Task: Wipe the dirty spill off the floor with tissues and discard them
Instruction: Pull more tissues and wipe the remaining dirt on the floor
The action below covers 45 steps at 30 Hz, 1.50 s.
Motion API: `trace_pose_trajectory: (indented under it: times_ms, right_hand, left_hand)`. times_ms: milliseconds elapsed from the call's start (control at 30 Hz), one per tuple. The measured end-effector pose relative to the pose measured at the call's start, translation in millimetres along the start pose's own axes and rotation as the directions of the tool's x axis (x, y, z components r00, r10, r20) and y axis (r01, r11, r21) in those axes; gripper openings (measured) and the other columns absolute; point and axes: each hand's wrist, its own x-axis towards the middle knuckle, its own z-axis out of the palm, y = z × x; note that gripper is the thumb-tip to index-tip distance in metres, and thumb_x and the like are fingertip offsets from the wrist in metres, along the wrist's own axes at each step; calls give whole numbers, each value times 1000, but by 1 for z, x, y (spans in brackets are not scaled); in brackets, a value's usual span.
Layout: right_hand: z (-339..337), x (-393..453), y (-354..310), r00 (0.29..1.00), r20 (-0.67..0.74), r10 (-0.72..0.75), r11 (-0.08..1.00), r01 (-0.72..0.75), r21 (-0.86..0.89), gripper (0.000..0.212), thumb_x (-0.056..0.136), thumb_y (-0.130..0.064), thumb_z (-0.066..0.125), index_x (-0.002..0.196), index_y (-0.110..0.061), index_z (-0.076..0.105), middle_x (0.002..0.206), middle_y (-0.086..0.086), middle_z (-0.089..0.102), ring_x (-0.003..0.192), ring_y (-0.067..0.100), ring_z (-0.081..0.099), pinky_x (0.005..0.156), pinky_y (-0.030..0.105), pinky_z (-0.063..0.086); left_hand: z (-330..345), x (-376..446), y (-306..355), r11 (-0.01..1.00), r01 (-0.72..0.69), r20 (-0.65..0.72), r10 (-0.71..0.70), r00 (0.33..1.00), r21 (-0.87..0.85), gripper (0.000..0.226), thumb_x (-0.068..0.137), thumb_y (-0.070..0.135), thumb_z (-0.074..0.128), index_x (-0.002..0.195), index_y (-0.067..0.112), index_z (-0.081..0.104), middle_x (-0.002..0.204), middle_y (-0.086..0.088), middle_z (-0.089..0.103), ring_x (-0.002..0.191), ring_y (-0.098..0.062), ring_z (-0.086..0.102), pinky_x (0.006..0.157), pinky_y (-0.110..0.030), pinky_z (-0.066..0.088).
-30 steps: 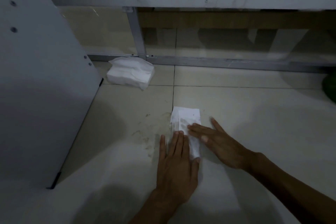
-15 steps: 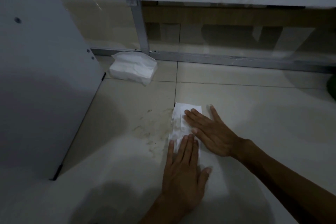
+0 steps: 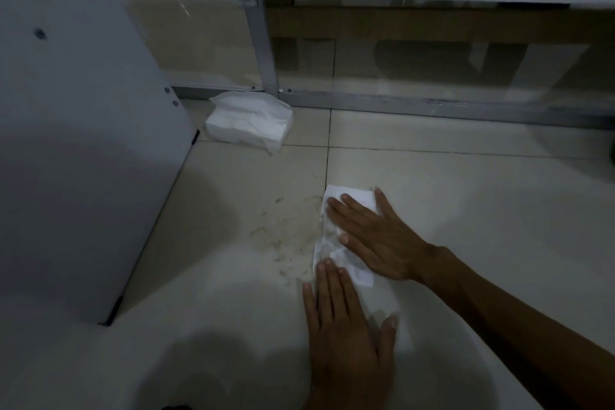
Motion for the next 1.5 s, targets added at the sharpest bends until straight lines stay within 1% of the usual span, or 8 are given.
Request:
trace_pose_trajectory:
  times_ms: [200,467,567,667,800,1033,1300,1500]
  right_hand:
    - [-11,7,5,1000,-2,7,994,-7,108,67,101,-57,-2,162,-30,-3,171,-12,-6,155,0,-14,122,56,-21]
    - [6,-2,-14,989,-30,-144,988,142,-55,70,104,-56,-3,164,-20,3,172,-2,-2,158,10,-9,125,60,-7]
    - [-1,4,-7,988,-46,-145,981,150,120,61,109,-49,8,164,-24,12,172,-7,5,157,3,-4,126,55,-12]
    - [-12,11,1,979,-204,-31,942,97,320,54,109,-42,19,160,-24,27,168,-5,26,156,3,17,129,46,-4]
    - [-13,5,18,965,-211,158,936,-79,342,67,104,-54,25,162,-21,22,169,-1,26,156,7,16,130,44,2]
    - [-8,-33,36,987,-112,117,972,-90,218,106,87,-80,43,164,-22,-1,171,-7,-2,157,5,-8,128,39,-14]
    - [4,-42,34,992,-56,110,977,-98,189,124,77,-93,44,163,-22,-11,171,-6,-13,156,5,-19,125,46,-20]
    - [7,-33,37,995,-34,94,986,-88,145,129,75,-96,41,162,-20,-14,172,-2,-14,155,5,-21,124,46,-23]
  left_hand:
    - [-5,1,3,999,17,-69,-19,997,-28,98,89,69,48,153,-4,35,164,-21,26,152,-37,25,120,-51,15]
    - [2,6,-5,999,-22,-47,20,999,-24,98,94,75,27,160,4,11,171,-12,5,159,-24,-1,127,-51,0]
    - [3,7,-4,999,-16,-69,14,997,-28,96,93,71,42,156,0,30,167,-16,23,157,-29,18,123,-53,11]
    - [4,5,-4,1000,-16,-72,16,997,-4,93,92,68,46,155,1,35,166,-17,25,155,-32,20,121,-55,14]
    - [5,-5,-1,996,-79,-36,81,996,40,88,88,68,50,152,7,44,162,-17,34,151,-35,32,117,-57,20]
    - [1,0,-18,987,-161,-76,158,984,-25,80,93,58,52,155,7,40,166,-10,29,155,-27,25,121,-58,14]
    - [-43,106,-68,915,-403,96,400,911,14,85,98,60,34,163,17,3,171,1,-3,158,-13,-9,125,-56,-9]
    - [-68,186,-71,739,-670,366,607,705,64,101,93,69,50,163,20,-3,172,1,-5,157,-10,-9,126,-47,-12]
